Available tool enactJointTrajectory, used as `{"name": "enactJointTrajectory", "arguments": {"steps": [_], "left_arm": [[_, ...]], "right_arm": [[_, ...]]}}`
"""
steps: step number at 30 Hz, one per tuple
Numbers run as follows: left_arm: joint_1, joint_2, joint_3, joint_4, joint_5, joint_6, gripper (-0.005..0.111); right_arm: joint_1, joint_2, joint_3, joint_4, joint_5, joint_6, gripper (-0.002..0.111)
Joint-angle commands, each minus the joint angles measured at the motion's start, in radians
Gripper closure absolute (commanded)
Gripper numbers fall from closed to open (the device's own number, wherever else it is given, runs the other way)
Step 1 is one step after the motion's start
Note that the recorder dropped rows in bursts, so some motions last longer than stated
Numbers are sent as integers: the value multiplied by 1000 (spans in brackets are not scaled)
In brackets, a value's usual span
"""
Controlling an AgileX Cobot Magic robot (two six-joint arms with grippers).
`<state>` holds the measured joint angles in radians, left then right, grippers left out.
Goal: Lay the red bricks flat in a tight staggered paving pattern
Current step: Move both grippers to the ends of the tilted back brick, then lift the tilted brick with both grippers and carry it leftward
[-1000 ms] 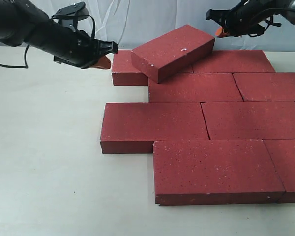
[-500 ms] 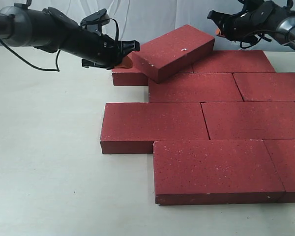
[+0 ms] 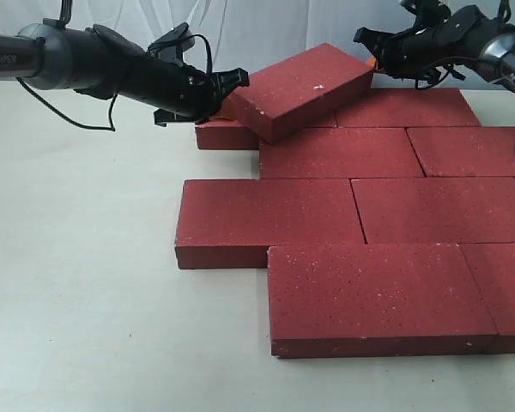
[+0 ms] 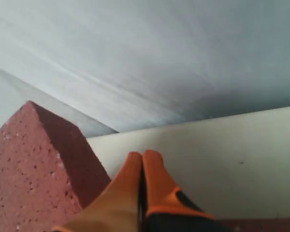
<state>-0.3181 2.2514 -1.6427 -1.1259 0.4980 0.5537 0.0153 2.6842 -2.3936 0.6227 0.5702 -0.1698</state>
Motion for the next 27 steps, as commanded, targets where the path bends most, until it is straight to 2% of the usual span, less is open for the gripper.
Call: {"name": "enactJointTrajectory", "arguments": {"steps": [1,11,22,27], "left_arm": [[-7,-1,-10,-11,-5,-2,107],[1,-1,-12,16,-42,-2,107],[107,-73,-12,61,161,-4,107],[147,-144,-12,184,238,-79,107]], "right_arm": [[8,-6,-5,57,78,-72,109],[6,-85,-5,64,284,-142,109],[10,-217,-5,64,573,-173,109],[44,-269,-5,69,651,-173,109]]}}
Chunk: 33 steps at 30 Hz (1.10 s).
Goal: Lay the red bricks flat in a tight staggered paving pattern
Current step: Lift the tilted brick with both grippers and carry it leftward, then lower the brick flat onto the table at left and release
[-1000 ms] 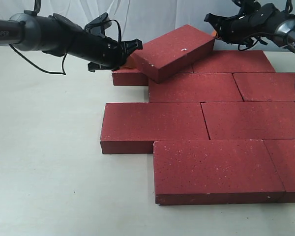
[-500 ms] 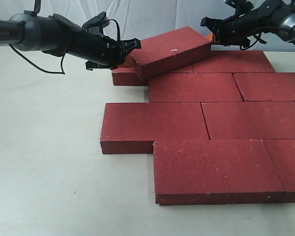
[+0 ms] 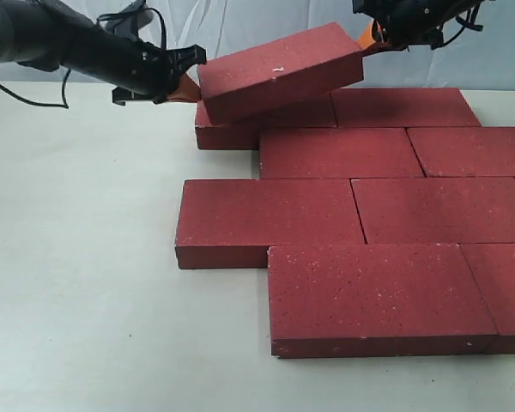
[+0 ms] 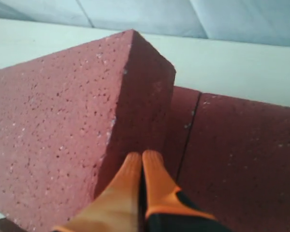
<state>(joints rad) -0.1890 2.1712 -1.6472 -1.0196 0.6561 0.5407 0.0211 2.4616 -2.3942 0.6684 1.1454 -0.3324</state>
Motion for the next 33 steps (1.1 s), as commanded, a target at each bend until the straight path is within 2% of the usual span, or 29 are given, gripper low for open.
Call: {"name": "enactJointTrajectory", "arguments": {"steps": [1,7,16,24,33], "left_arm": [[24,-74,-8,110,93,-81,107],[67,-153,-2,338,184,-182,107],[194,-264,162,434,169,-201,107],[286,-271,329,461,-12,-201,107],[297,-271,437,483,-238,-199,107]], "right_arm": [[46,-55,-3,23,76,-10,109],[137,-94,-3,25,76,35,109],[320,-96,-3,-10,76,82,109],[461,-43,-3,-58,25,148,109],[550,102,-3,-58,-115,150,109]]}}
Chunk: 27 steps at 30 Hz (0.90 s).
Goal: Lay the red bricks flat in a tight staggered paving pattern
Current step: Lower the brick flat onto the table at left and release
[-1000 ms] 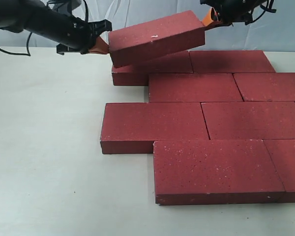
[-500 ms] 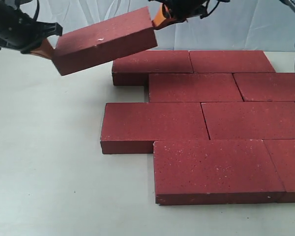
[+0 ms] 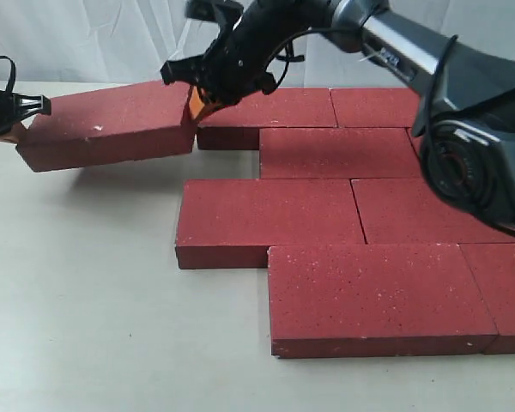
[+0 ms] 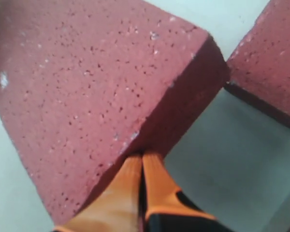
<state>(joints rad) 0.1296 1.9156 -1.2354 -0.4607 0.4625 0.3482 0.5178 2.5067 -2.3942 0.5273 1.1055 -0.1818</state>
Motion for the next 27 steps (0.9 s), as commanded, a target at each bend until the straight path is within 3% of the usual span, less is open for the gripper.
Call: {"name": "enactJointTrajectory", "arguments": {"steps": [1,14,22,27], "left_arm": [[-21,-15,32,-76,-60,-6,107],[-21,-2,112,-30,-181,-6,107],[71,4,112,-16,-151,-10,107],[107,4,112,-14,-153,-10,107]], "right_arm": [[56,71,-3,85,-85,0,109],[56,132,-3,81,-108,35,109],[50,128,-3,-36,-126,192,109],[50,74,-3,-240,-73,344,109]]}}
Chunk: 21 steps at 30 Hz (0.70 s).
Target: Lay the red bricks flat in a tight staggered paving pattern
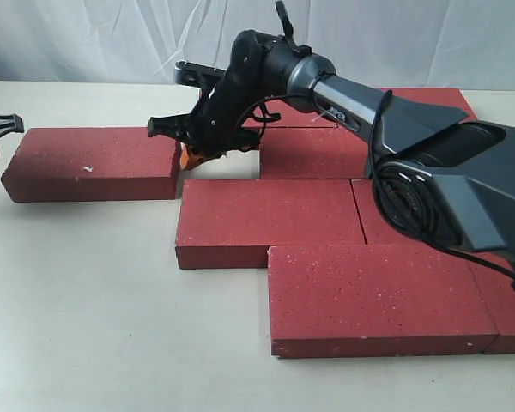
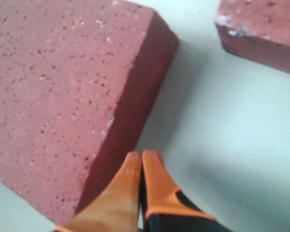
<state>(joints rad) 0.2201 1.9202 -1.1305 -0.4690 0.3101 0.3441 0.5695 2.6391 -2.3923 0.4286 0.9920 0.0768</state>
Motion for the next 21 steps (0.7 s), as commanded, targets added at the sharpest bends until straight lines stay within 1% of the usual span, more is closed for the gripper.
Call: {"name": "enactJointTrajectory", "arguments": {"steps": [1,4,7,14,21], "left_arm": [[19,-1,8,-3,-3,-6,107],[19,1,8,-3,-19,-6,107],[19,23,8,-9,-27,-4,107],[17,132,8,-58,-13,-1,107],[15,139,-6,-70,-16,6,107]], "right_arm": [[-2,-73,-4,-170,61,96,109],[-2,-142,-4,-273,171,104,109],[-2,-191,-4,-338,229,104,109],[-2,-235,-4,-359,229,104,109],[-2,-229,-4,-359,229,104,109]]}}
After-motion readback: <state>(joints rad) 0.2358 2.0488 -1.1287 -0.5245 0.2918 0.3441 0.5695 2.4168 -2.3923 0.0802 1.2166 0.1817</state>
